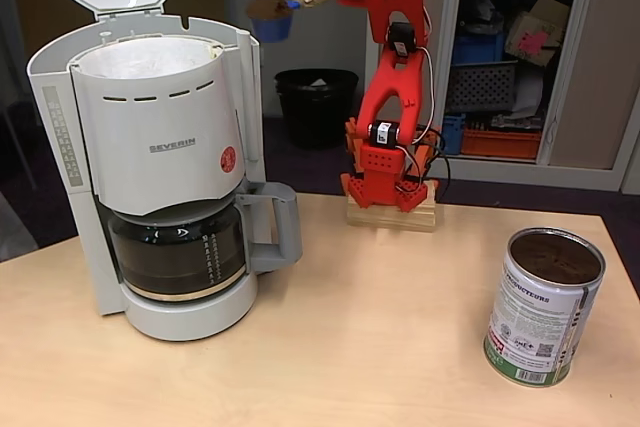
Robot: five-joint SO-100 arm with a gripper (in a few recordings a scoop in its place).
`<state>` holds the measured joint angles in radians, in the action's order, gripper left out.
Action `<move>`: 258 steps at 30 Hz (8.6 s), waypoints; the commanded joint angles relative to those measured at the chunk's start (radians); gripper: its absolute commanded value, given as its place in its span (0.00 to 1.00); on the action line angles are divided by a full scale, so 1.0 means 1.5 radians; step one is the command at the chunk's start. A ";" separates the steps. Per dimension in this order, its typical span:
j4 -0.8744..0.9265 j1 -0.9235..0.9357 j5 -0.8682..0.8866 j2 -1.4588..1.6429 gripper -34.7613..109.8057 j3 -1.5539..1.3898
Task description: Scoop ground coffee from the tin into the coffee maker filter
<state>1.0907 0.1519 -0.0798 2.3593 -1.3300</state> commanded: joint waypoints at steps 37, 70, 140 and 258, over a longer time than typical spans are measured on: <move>-0.002 0.347 0.122 0.007 0.24 -0.044; -0.118 0.379 0.587 0.027 0.24 -0.109; -0.482 0.436 1.426 0.283 0.24 -0.503; 0.173 -0.681 0.400 0.424 0.24 -0.627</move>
<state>1.3821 -0.8498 0.4893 3.0296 -2.2243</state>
